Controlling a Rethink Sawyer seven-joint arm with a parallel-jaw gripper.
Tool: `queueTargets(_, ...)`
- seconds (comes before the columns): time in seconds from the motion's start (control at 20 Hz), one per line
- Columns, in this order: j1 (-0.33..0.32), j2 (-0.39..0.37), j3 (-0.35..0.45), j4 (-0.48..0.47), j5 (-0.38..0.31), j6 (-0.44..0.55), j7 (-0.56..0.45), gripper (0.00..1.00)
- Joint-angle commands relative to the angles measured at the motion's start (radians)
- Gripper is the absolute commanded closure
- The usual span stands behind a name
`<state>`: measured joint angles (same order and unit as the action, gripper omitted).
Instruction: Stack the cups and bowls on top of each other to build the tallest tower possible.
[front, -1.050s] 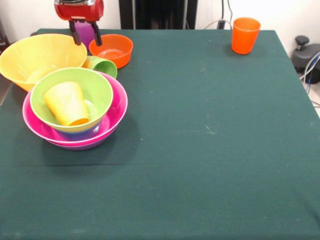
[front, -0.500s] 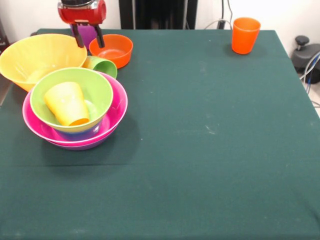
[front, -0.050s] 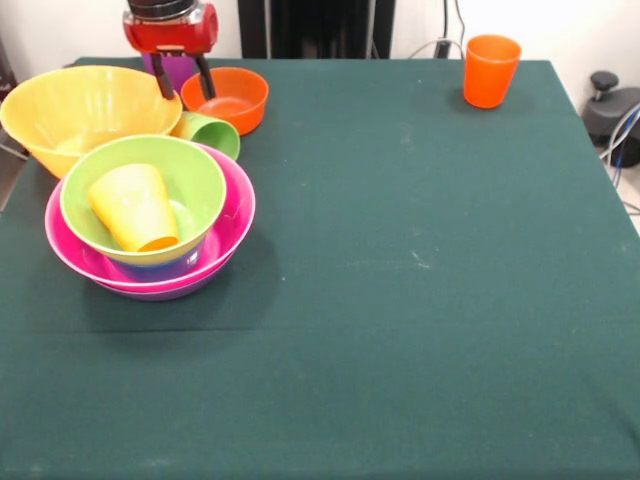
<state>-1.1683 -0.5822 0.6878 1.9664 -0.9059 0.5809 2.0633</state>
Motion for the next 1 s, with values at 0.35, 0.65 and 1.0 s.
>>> queueTargets(0.35,0.013,0.028,-0.022,-0.009,-0.084,0.028,-0.217,0.0)
queueTargets(0.65,0.018,0.006,-0.034,-0.019,-0.084,0.058,-0.22,0.0)
queueTargets(1.0,0.011,-0.017,-0.029,-0.026,-0.074,0.066,-0.226,0.0)
